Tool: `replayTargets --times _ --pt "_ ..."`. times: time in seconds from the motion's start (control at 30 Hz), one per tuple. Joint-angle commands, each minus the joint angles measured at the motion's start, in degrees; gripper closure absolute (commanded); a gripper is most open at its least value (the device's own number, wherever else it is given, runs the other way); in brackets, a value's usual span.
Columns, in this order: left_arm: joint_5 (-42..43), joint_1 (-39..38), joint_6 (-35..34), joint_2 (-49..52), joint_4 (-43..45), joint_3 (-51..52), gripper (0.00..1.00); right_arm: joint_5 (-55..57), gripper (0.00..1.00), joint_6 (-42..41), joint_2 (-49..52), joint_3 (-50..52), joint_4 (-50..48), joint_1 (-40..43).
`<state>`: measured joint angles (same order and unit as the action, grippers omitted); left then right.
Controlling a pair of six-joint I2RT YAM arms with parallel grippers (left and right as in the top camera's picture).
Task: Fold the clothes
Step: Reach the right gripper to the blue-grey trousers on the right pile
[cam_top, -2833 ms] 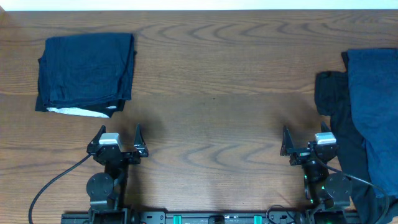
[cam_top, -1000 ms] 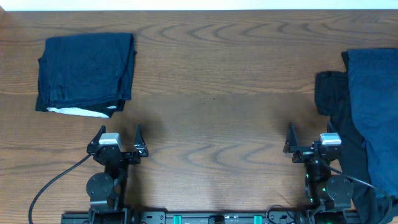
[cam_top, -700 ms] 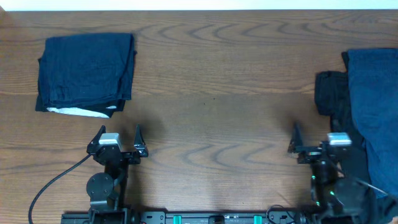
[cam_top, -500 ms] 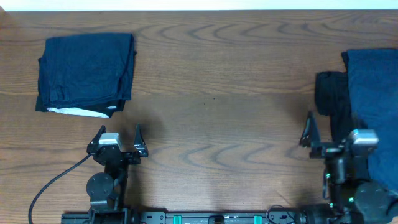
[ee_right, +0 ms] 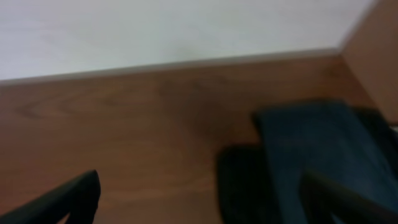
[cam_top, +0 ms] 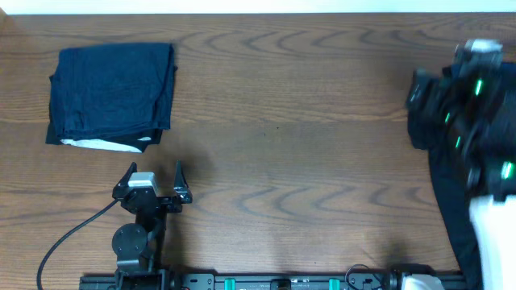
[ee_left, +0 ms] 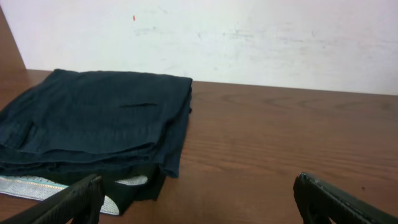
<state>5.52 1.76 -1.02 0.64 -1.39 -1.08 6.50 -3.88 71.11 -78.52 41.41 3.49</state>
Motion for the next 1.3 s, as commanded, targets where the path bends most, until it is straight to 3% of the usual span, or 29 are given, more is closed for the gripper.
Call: replayTargets --times 0.0,0.13,0.33,0.37,0.47,0.53,0.93,1.27 --pt "0.42 -0.22 0.79 -0.37 -2.03 0.85 0.02 1.25 0.01 0.57 9.92 -10.86 5.29 4.83" --pt "0.42 -0.22 0.79 -0.37 -2.03 0.85 0.02 2.89 0.01 1.62 21.46 -19.28 8.76 9.20" --pt "0.42 -0.22 0.79 -0.37 -2.03 0.85 0.02 3.58 0.01 3.13 31.39 -20.55 5.62 11.89" --pt "0.42 -0.22 0.81 -0.37 -2.03 0.85 0.02 3.56 0.04 5.77 32.54 -20.55 6.27 11.89" --pt "0.42 -0.22 0.81 -0.37 -2.03 0.85 0.02 5.86 0.46 8.33 35.65 -20.33 7.02 11.89" --pt "0.42 -0.22 0.81 -0.37 -2.03 0.85 0.02 8.96 0.54 8.28 37.86 -20.31 6.67 11.87" --pt "0.42 -0.22 0.79 -0.37 -2.03 0.85 0.02 14.49 0.53 8.24 54.69 -20.31 -0.79 14.73" --pt "0.42 -0.22 0.81 -0.37 -2.03 0.85 0.02 14.01 0.48 8.24 59.12 -20.31 -10.84 14.99"
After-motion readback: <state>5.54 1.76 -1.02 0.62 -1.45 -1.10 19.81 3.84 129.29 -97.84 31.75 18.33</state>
